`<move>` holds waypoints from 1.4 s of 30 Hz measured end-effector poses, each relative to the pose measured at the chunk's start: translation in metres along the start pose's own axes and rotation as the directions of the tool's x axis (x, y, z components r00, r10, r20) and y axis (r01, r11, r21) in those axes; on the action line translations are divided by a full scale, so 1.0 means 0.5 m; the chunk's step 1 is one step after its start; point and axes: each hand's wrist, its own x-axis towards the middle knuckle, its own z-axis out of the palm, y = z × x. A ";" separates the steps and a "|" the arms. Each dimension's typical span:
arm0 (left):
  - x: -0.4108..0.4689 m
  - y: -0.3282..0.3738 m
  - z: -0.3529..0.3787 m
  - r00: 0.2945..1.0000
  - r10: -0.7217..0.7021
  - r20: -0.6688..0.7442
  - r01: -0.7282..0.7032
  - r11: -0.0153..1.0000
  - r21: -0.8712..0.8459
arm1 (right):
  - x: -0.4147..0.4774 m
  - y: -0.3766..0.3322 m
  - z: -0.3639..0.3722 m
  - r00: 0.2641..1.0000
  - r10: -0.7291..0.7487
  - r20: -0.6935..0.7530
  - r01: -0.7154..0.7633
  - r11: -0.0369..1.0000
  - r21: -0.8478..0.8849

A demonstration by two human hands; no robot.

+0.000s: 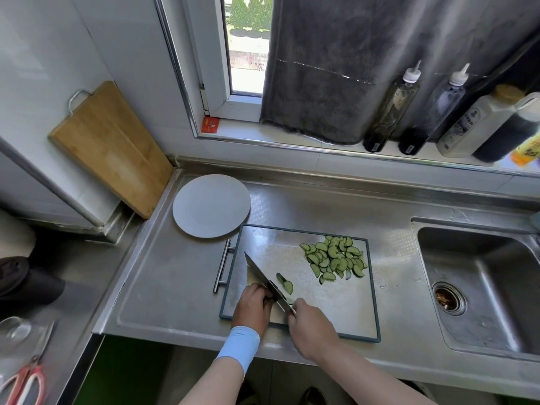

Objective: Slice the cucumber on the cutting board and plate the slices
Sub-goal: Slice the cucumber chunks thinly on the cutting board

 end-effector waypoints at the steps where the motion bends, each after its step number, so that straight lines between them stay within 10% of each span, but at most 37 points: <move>1: 0.000 0.001 -0.002 1.000 0.000 0.002 0.000 1.000 0.001 | -0.005 0.002 -0.001 1.000 -0.002 -0.009 0.002 1.000 0.005; 42: -0.001 -0.008 0.000 0.999 -0.010 -0.038 0.008 0.999 -0.051 | -0.021 0.011 -0.004 0.999 -0.022 -0.028 0.023 0.999 0.037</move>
